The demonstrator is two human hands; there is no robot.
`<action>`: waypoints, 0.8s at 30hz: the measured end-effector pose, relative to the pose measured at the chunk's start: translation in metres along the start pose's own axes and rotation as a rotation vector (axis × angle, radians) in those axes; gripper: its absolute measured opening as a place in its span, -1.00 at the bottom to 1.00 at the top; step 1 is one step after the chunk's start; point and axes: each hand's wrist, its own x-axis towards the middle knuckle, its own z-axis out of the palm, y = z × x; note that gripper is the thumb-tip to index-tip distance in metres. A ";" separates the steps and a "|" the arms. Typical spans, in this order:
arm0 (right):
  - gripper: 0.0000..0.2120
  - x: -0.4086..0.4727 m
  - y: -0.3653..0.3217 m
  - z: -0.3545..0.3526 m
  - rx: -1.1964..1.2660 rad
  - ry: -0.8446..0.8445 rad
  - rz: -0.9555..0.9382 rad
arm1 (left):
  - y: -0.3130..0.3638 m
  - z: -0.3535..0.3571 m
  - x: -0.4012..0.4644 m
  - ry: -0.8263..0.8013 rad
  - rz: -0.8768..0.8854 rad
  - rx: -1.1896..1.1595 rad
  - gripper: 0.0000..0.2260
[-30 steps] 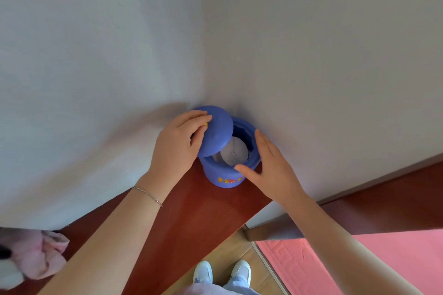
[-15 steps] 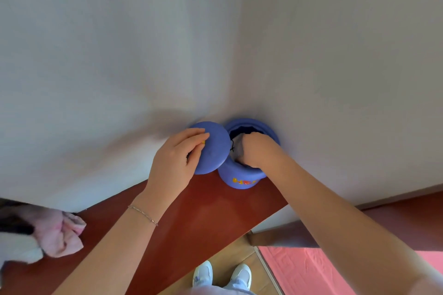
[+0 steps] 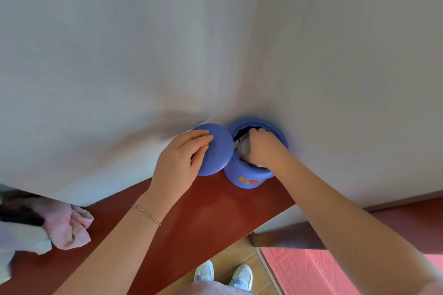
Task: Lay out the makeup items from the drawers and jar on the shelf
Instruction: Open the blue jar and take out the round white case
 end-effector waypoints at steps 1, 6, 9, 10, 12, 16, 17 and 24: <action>-0.44 -0.002 -0.001 -0.002 0.024 0.007 -0.015 | 0.000 0.001 0.001 -0.004 -0.003 -0.002 -0.71; -0.41 -0.007 -0.002 -0.005 0.058 -0.007 -0.035 | 0.001 0.003 0.005 -0.019 -0.011 -0.014 -0.70; -0.40 -0.012 -0.003 -0.010 0.107 0.002 -0.034 | 0.001 0.004 0.007 -0.017 0.009 -0.013 -0.70; -0.40 -0.014 -0.002 -0.013 0.121 0.024 -0.039 | 0.001 0.004 0.009 -0.017 0.015 -0.012 -0.70; -0.40 -0.019 -0.001 -0.018 0.152 0.085 -0.051 | 0.001 0.005 0.011 -0.016 0.021 -0.010 -0.71; -0.35 -0.031 0.003 -0.035 0.259 0.137 -0.049 | 0.003 0.007 0.014 -0.015 0.023 -0.017 -0.70; -0.34 -0.035 0.003 -0.039 0.282 0.157 -0.049 | 0.004 0.008 0.014 -0.015 0.031 -0.016 -0.70; -0.40 -0.077 0.017 -0.059 0.445 0.336 0.020 | 0.014 0.020 0.029 -0.056 0.070 -0.054 -0.70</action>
